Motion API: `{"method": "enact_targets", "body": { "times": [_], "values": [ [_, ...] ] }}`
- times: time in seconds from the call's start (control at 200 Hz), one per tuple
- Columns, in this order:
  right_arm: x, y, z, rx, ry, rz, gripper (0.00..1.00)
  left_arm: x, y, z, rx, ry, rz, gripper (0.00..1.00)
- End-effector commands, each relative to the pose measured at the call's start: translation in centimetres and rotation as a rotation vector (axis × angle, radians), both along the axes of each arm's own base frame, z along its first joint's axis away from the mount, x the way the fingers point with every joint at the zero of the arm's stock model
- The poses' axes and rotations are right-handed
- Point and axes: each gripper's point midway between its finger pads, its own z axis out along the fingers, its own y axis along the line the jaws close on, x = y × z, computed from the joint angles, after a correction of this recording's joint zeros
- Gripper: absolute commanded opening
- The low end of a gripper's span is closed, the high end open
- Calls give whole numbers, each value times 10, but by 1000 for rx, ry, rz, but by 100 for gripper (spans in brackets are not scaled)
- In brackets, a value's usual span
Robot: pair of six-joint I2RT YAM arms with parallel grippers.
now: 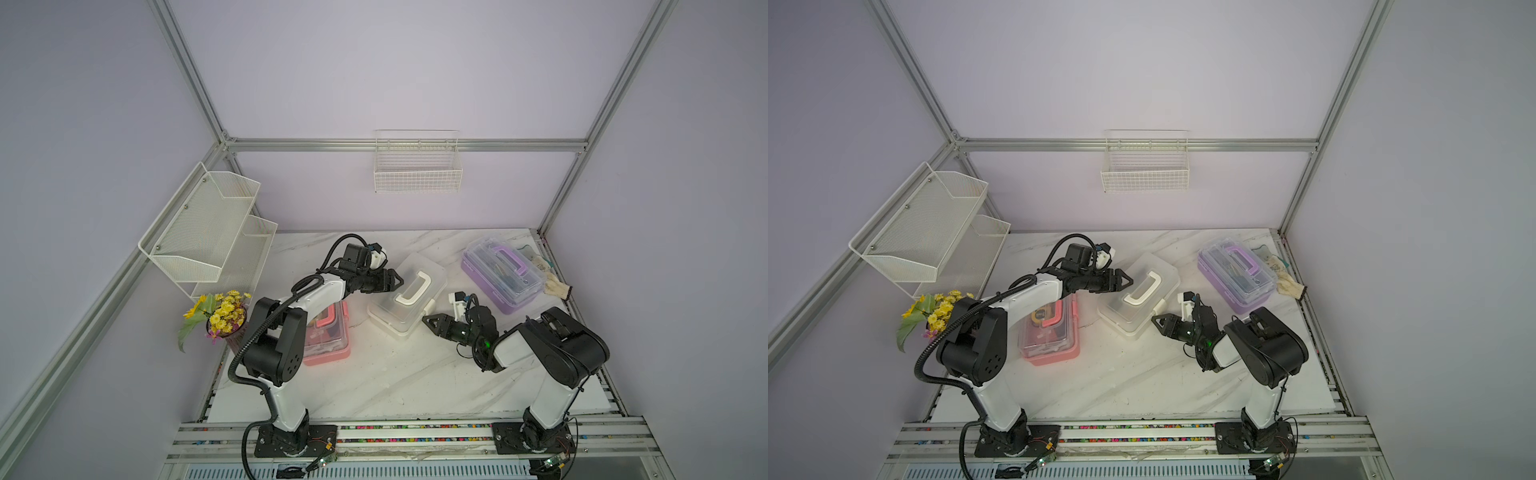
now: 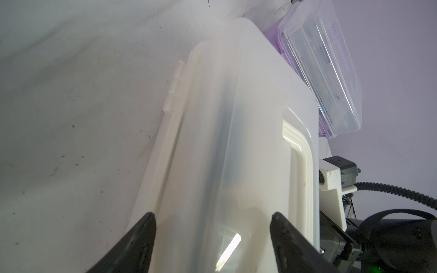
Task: Close toolboxes
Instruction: Fasten the toolbox latch on the toolbox.
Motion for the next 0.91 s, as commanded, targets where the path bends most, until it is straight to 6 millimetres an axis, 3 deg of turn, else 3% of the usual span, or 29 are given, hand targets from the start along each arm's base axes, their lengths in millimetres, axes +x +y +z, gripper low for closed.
{"method": "enact_targets", "body": {
  "times": [0.0,0.18,0.34,0.59,0.9],
  "values": [
    [2,-4,20,-10,-51,-22,50,-26,-1,-11,47,109,-26,79],
    [6,-10,34,-12,-65,-40,46,-8,-6,1,34,73,-20,83],
    [18,-11,33,-29,-84,-52,42,-2,-13,-5,20,92,-33,82],
    [31,-4,30,-13,-106,-31,42,-3,-17,-17,11,112,-54,76],
    [39,3,36,22,-131,-17,40,-16,-36,-37,-27,164,-127,60]
  ]
}}
